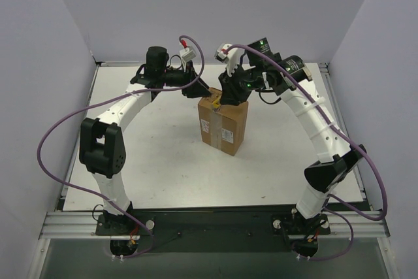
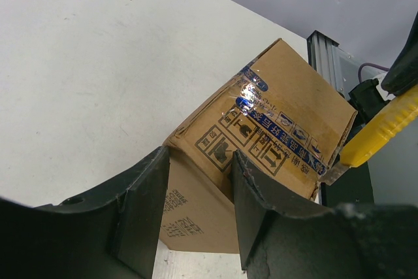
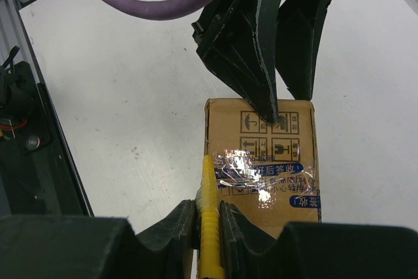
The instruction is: Unpack the express box
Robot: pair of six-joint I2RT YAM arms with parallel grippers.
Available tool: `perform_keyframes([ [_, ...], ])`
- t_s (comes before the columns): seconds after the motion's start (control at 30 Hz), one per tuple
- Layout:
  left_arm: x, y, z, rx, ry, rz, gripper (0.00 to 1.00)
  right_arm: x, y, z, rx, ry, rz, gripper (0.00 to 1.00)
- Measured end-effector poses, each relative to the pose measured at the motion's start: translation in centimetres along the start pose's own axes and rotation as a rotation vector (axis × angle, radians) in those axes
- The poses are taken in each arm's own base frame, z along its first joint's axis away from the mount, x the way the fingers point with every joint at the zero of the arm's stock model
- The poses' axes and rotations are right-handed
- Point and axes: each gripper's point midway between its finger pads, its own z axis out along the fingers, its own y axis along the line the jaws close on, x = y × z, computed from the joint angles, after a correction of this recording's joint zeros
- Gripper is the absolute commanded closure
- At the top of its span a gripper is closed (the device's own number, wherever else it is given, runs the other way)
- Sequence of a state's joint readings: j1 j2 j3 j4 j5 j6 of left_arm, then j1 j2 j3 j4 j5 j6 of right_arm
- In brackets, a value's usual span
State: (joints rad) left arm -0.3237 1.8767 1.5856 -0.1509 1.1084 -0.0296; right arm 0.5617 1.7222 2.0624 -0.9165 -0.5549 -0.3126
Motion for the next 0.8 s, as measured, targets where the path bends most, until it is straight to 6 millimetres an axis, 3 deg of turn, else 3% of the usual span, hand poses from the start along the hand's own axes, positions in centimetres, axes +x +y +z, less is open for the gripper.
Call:
perform_keyframes([
  [0.4, 0.0, -0.3, 0.6, 0.011, 0.003, 0.015, 0.50, 0.9, -0.1, -1.0, -0.005, 0.026, -0.010, 1.00],
  [0.8, -0.2, -0.1, 0.7, 0.009, 0.002, 0.026, 0.50, 3.9, 0.6, -3.3, 0.008, 0.133, 0.015, 1.00],
])
